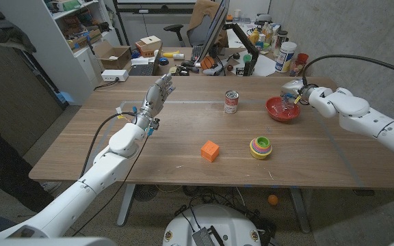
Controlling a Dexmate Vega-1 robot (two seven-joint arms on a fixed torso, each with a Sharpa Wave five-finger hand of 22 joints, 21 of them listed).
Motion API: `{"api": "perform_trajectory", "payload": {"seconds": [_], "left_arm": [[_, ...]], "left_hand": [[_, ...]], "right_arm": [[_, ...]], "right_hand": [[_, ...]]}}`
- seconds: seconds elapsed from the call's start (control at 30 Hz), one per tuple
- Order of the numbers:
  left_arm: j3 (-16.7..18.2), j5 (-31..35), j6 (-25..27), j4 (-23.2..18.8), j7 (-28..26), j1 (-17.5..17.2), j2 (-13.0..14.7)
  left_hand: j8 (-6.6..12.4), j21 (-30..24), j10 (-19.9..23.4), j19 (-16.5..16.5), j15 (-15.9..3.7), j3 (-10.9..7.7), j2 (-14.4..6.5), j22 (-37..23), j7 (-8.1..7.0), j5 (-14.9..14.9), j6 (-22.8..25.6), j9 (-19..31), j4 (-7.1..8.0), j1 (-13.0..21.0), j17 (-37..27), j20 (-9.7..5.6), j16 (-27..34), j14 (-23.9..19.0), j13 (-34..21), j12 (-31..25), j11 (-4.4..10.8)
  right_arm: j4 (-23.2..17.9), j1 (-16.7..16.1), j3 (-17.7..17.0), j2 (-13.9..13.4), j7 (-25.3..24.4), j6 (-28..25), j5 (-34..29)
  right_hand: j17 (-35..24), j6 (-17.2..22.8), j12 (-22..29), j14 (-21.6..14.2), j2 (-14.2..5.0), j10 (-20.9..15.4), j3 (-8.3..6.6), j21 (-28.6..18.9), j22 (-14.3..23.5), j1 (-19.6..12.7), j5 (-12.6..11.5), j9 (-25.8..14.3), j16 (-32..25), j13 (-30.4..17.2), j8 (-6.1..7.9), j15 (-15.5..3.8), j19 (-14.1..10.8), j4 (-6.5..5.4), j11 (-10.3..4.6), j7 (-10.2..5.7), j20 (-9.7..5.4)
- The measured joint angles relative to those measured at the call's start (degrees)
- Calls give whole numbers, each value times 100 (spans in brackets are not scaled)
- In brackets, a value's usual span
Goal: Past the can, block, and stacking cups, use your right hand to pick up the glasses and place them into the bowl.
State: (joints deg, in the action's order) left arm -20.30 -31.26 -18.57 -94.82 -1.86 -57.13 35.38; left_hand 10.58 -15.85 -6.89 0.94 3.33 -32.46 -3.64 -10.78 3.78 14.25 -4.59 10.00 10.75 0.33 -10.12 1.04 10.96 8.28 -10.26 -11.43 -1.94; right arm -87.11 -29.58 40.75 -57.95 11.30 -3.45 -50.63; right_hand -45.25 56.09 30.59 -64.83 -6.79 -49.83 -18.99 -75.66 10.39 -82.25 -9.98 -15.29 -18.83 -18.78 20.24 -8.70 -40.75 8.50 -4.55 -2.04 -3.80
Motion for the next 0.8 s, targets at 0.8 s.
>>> {"api": "perform_trajectory", "payload": {"seconds": [0.8], "left_arm": [[12, -55, -45, 164, 95, 79, -19]], "left_hand": [[0, 40, 0, 0, 0, 0, 0, 0, 0, 0, 0, 0, 0, 0, -1, 0, 0, 0, 0, 0, 0]], "right_arm": [[68, 124, 68, 115, 83, 140, -41]], "right_hand": [[-8, -156, -99, -99, 66, 81, 99, -44, -27, 331, 10, 40, 176, -347, -118, -107, 71, -161, 81, 71, 12]]}}
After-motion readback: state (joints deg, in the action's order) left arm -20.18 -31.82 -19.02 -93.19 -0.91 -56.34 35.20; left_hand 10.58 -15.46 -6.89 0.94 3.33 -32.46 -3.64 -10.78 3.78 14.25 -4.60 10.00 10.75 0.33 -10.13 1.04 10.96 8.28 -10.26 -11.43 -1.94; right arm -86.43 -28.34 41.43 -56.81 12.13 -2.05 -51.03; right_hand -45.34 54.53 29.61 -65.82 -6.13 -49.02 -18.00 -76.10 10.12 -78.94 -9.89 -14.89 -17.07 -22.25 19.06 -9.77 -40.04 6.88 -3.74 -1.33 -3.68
